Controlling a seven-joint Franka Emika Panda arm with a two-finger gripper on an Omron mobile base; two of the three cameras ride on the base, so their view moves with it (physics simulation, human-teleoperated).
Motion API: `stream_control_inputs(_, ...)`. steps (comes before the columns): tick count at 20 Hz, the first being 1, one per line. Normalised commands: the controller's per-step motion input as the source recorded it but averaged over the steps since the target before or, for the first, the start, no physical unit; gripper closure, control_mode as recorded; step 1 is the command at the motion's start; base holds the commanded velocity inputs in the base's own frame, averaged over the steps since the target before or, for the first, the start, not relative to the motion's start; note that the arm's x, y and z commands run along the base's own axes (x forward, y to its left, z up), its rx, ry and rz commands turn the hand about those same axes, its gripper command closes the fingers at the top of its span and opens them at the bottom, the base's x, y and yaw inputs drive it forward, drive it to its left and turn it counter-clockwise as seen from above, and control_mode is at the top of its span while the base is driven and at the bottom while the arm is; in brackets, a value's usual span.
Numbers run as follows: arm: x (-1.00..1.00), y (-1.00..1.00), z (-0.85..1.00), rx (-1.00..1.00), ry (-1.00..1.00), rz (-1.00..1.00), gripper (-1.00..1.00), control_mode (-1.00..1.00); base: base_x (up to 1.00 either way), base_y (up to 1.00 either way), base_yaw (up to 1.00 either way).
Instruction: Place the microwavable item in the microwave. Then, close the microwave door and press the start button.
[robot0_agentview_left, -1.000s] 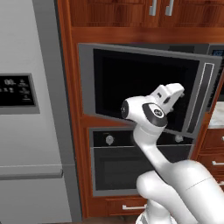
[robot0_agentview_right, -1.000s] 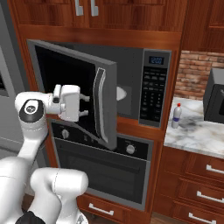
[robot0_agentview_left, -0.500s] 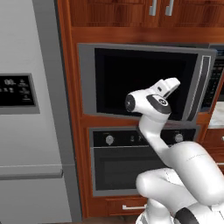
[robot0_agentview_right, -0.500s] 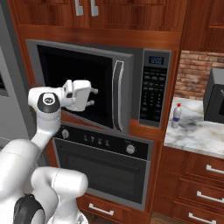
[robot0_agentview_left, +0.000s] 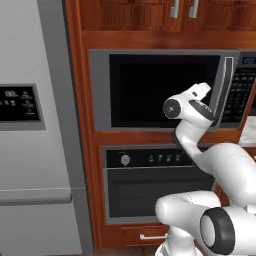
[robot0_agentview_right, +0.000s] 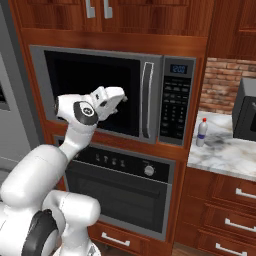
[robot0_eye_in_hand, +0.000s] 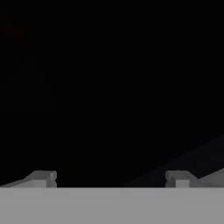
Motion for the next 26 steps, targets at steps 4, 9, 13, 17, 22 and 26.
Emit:
stream_control_inputs(4, 0.65, -0.15, 0.00, 0.12, 0.00, 0.22, -1.00, -1.00, 0.00, 0.00, 0.00)
stream_control_inputs(9, 0.50, -0.08, 0.00, 0.12, 0.01, 0.25, -1.00, -1.00, 0.00, 0.00, 0.00)
stream_control_inputs(13, -0.23, -0.01, 0.00, 0.06, 0.00, 0.31, -1.00, -1.00, 0.00, 0.00, 0.00)
stream_control_inputs(17, -0.97, 0.00, 0.08, 0.06, 0.00, 0.35, -1.00, -1.00, 0.00, 0.00, 0.00)
stream_control_inputs(22, -1.00, -0.02, 0.25, 0.12, 0.00, 0.30, -1.00, -1.00, 0.00, 0.00, 0.00)
stream_control_inputs(26, -0.92, -0.55, 0.40, 0.15, 0.04, 0.19, -1.00, -1.00, 0.00, 0.00, 0.00)
